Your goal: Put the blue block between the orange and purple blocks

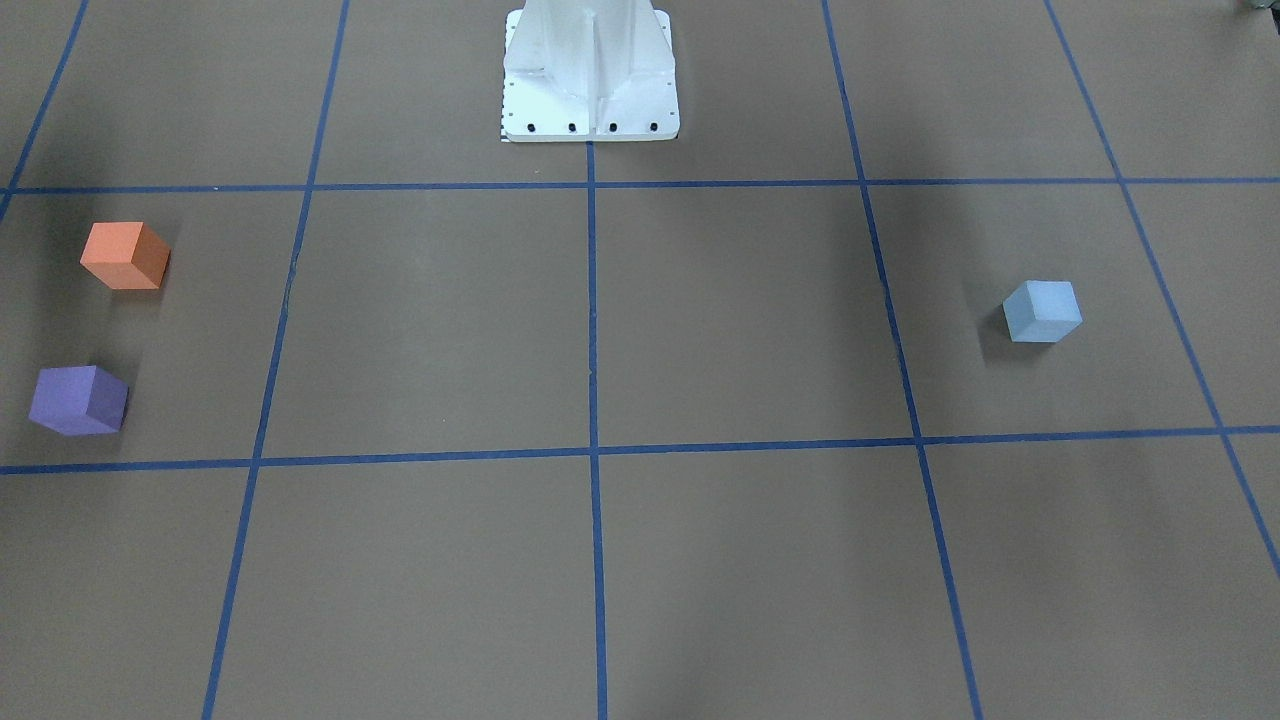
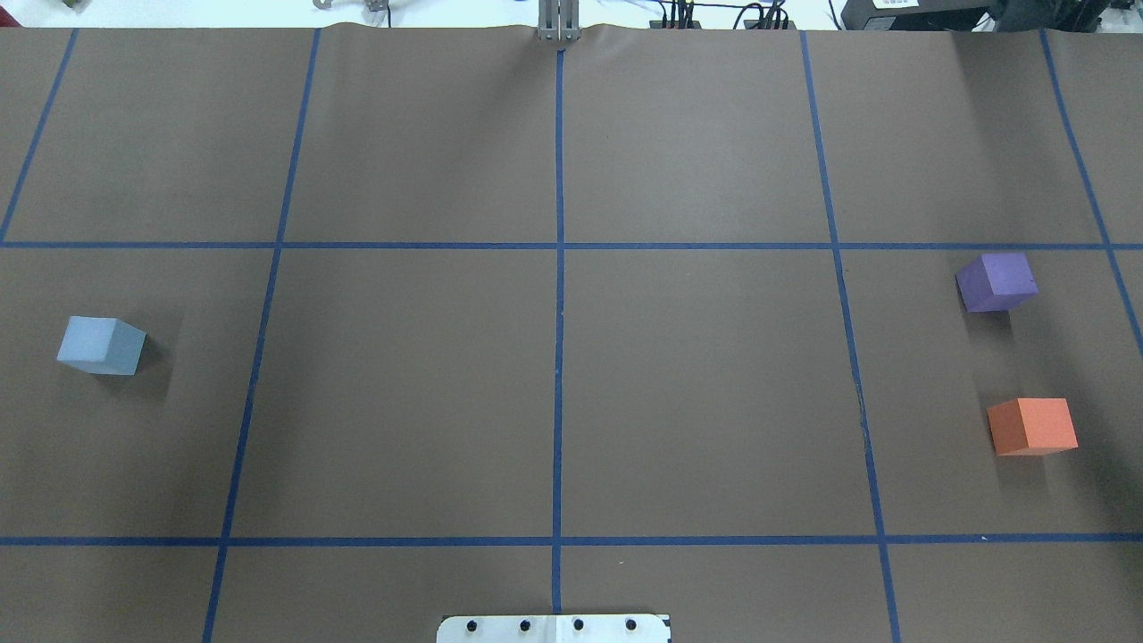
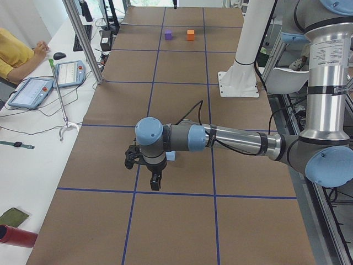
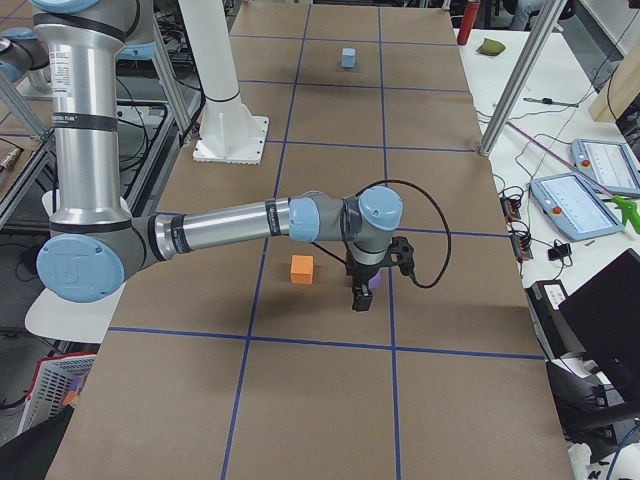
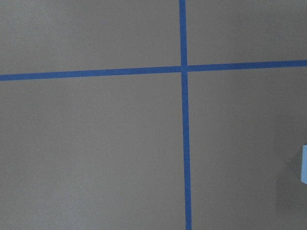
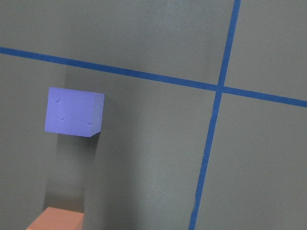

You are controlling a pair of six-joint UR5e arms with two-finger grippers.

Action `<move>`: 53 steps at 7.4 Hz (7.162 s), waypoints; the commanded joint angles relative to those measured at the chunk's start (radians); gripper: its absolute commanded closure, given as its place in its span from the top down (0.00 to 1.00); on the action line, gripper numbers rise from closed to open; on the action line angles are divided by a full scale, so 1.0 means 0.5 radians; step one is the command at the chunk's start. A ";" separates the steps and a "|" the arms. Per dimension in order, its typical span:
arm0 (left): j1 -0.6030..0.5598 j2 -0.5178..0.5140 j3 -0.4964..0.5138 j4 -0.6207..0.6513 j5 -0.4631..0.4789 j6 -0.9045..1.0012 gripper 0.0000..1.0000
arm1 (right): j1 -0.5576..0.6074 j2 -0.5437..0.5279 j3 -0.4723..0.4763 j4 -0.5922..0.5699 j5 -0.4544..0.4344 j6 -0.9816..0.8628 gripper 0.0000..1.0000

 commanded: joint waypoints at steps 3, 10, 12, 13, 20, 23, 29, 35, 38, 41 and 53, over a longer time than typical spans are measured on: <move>0.000 0.016 -0.011 -0.001 -0.002 0.001 1.00 | -0.002 -0.006 -0.071 0.096 0.017 0.003 1.00; 0.058 0.016 -0.017 -0.093 -0.048 -0.017 1.00 | -0.002 -0.015 -0.086 0.111 0.127 0.000 1.00; 0.190 0.016 -0.014 -0.249 -0.118 -0.090 1.00 | -0.002 -0.012 -0.071 0.111 0.158 0.000 1.00; 0.355 0.013 -0.014 -0.399 -0.146 -0.349 1.00 | -0.002 -0.012 -0.071 0.111 0.194 0.000 1.00; 1.129 0.001 0.091 -1.155 0.124 -1.384 1.00 | -0.032 -0.006 -0.062 0.117 0.244 -0.009 1.00; 1.178 -0.014 0.204 -1.164 0.121 -1.422 1.00 | -0.041 -0.006 -0.065 0.117 0.244 -0.006 1.00; 1.286 -0.121 0.326 -1.179 0.127 -1.551 1.00 | -0.041 -0.009 -0.059 0.117 0.247 -0.006 1.00; 1.265 -0.143 0.355 -1.342 0.149 -1.548 0.00 | -0.063 -0.006 -0.062 0.117 0.256 -0.006 1.00; 1.325 -0.494 0.204 -1.260 0.164 -2.070 0.00 | -0.069 -0.006 -0.046 0.117 0.259 -0.003 1.00; 1.756 -0.988 0.204 -1.171 0.353 -2.715 0.00 | -0.103 -0.009 -0.031 0.224 0.256 0.009 1.00; 2.403 -2.475 1.450 -0.744 1.121 -2.999 0.95 | -0.100 -0.175 0.193 0.237 0.124 0.031 1.00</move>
